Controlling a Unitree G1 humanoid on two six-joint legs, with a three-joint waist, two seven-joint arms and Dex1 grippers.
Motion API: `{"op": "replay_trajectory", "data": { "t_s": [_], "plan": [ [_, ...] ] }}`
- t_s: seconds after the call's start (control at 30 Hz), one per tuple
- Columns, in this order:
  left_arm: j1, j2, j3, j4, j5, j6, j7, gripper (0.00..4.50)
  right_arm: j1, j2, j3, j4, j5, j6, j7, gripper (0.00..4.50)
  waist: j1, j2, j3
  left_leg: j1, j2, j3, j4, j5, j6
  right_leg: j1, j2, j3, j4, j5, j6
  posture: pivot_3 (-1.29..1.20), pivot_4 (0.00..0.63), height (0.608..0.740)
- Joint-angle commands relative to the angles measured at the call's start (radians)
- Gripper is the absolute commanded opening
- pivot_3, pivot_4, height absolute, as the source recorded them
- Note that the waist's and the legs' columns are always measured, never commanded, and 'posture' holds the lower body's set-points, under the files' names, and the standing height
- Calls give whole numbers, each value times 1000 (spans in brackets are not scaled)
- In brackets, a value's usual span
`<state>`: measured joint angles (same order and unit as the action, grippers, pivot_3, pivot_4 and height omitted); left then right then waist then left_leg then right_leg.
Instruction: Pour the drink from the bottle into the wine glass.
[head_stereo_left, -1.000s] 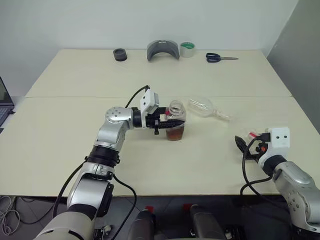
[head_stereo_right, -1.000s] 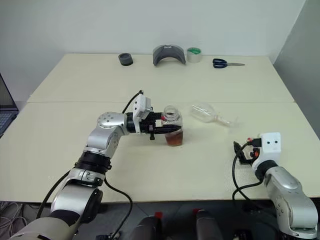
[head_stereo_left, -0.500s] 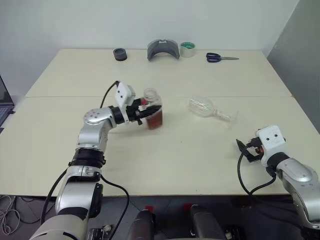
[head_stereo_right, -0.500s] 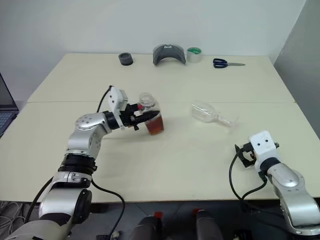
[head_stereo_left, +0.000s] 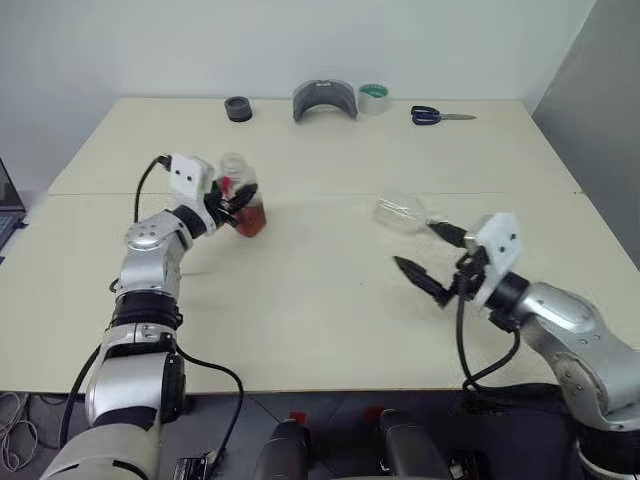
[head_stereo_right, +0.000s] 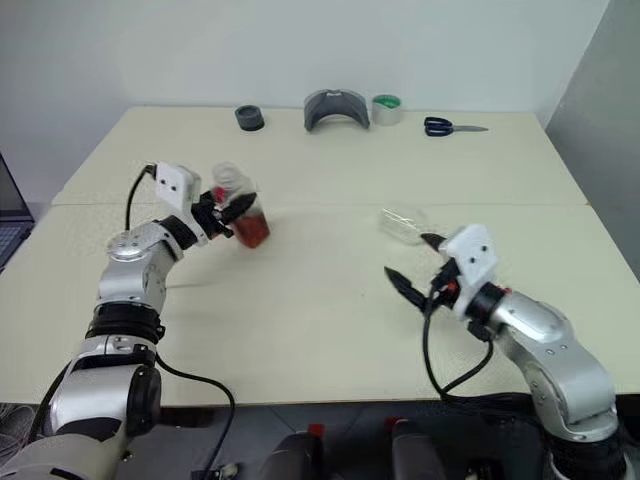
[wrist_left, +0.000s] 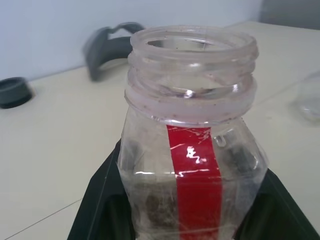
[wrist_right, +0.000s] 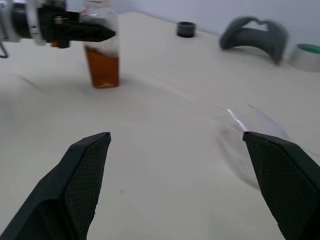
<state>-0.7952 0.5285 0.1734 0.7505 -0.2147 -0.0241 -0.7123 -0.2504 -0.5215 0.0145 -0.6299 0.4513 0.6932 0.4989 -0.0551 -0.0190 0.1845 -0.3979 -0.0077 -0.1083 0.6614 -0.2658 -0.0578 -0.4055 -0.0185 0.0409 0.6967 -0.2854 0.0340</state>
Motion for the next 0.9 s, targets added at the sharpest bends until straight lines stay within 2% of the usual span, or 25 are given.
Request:
{"op": "replay_trajectory", "data": {
  "t_s": [0.03,0.3,0.67,0.7,0.9],
  "plan": [
    [-26,11,44,4,0,-36,75,1779,-140,43,120,46,-51,-3,-2,4500,0,0,0,0,0,0,0,0,0,0,0,0,0,0,0,0,150,740],
    [-14,3,75,29,-2,-29,186,1779,-335,183,267,209,-164,-33,-35,4500,0,0,0,-1,0,0,0,0,0,-1,-1,0,0,0,0,0,150,740],
    [8,-21,83,36,-15,-13,239,1779,-379,274,304,260,-220,-31,-35,4500,-1,0,0,0,0,-1,0,0,0,-1,-1,0,1,0,0,0,150,740],
    [9,-23,85,35,-16,-13,239,2490,-380,279,303,262,-223,-30,-36,4500,-1,0,0,0,0,-1,0,0,0,-1,-1,0,1,0,0,0,150,740],
    [17,-26,87,34,-16,-17,237,4377,-375,293,304,254,-236,-16,-28,4500,-1,0,0,0,0,-1,0,0,0,-2,-1,-1,1,0,0,0,150,740]
  ]
}}
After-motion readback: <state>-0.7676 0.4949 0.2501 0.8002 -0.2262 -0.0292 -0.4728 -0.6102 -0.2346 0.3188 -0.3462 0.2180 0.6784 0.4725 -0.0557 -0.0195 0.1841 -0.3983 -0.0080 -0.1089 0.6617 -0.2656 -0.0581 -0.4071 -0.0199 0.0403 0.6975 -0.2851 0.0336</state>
